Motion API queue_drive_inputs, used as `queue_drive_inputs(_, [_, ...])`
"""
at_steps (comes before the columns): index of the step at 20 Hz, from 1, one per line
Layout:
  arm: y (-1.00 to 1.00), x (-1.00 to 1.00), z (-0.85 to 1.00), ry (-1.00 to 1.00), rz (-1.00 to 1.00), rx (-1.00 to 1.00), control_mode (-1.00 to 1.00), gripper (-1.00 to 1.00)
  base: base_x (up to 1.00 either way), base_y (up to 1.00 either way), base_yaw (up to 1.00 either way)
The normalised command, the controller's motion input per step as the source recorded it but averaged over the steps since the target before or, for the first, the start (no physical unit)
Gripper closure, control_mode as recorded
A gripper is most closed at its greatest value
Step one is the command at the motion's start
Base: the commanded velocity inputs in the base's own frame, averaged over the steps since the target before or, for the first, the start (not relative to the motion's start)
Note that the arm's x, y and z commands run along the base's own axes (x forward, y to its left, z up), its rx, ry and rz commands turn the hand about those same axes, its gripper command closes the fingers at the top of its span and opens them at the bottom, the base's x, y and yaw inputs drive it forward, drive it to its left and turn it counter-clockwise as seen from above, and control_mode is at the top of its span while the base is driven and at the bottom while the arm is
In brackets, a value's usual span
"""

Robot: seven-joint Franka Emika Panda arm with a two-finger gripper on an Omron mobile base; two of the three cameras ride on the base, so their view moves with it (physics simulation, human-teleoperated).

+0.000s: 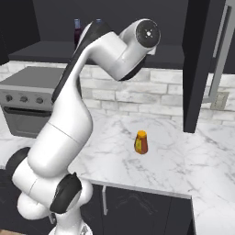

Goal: There are various items on the counter. Only move the condiments/shakers into the cabinet.

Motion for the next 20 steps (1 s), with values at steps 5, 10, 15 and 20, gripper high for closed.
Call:
queue_drive_inputs(5, [0.00, 0.63, 0.01, 0.02, 0.00, 0.00, -1.00, 1.00, 0.00, 0.00, 0.00])
queue_drive_inputs(10, [0.00, 0.74, 0.00, 0.01, 0.00, 0.00, -1.00, 1.00, 0.00, 0.00, 0.00])
queue_drive_inputs(15, [0.00, 0.78, -0.02, 0.01, 0.00, 0.00, -1.00, 1.00, 0.00, 0.00, 0.00])
queue_drive_inputs(20, [0.00, 0.74, -0.14, 0.04, 0.00, 0.00, -1.00, 1.00, 0.00, 0.00, 0.00])
